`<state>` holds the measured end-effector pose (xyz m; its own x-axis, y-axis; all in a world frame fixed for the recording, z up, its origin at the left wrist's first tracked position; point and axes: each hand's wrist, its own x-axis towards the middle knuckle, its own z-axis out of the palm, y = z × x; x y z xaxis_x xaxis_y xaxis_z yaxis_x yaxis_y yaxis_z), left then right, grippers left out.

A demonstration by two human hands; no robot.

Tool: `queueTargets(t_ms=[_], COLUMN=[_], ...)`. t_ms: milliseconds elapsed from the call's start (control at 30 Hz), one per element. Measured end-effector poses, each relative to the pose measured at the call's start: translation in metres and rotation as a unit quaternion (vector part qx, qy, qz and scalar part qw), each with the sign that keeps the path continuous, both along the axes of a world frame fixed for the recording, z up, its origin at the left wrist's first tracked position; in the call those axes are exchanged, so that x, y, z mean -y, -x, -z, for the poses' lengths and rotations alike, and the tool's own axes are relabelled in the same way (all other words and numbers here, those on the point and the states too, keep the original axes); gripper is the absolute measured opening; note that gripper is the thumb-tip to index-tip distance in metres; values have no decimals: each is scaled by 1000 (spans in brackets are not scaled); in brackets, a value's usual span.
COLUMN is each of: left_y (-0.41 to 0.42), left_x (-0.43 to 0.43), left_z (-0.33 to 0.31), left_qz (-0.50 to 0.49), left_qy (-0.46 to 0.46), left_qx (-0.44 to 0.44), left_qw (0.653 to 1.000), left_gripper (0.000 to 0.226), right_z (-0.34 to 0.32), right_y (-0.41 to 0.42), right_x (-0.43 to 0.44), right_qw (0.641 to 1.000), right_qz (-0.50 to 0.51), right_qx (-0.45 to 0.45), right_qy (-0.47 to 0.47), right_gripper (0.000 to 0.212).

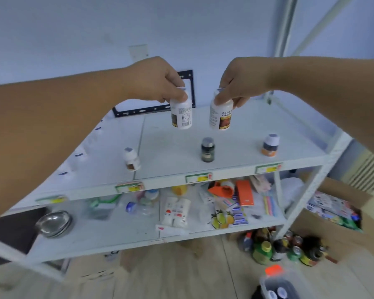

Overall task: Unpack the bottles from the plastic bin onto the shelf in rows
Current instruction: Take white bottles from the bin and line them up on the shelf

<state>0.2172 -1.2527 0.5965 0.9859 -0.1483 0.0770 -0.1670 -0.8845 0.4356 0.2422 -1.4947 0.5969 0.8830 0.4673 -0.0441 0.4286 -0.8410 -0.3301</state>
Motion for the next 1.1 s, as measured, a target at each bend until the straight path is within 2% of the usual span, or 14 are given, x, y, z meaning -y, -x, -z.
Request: queueTargets(t_ms=[167,267,433,533,767,900,1100], left_y=[10,8,-5,-18,-62,-87,-110], left_x=[-80,-124,-186,-212,-230,-222,-215], left_z=[7,17,44,62,113,141,186], left_qz=[-42,-55,-56,-58,-65,-67,-99], left_qy=[-21,-3,-3,8,-2,5,28], left_qx=[0,-17,-13,-11,-28,-51,-105], left_qw=[999,998,998,998,997,996,989], left_gripper=[23,22,18,24,52,42,54], right_z=[1,9,23,34,65,93,149], right_y=[-17,-32,-63,-79,-132,-166,-201], right_x=[-84,-136,-214,-246,-289,-309,-336], right_qw=[999,998,999,999,998,995,983], right_qz=[-45,-57,-43,-35,-40,-70,-137], right_qx=[-1,-17,-12,-5,25,9,-20], right_qy=[-5,-9,11,13,34,67,122], right_gripper=[34,35,35,35,38,35,38])
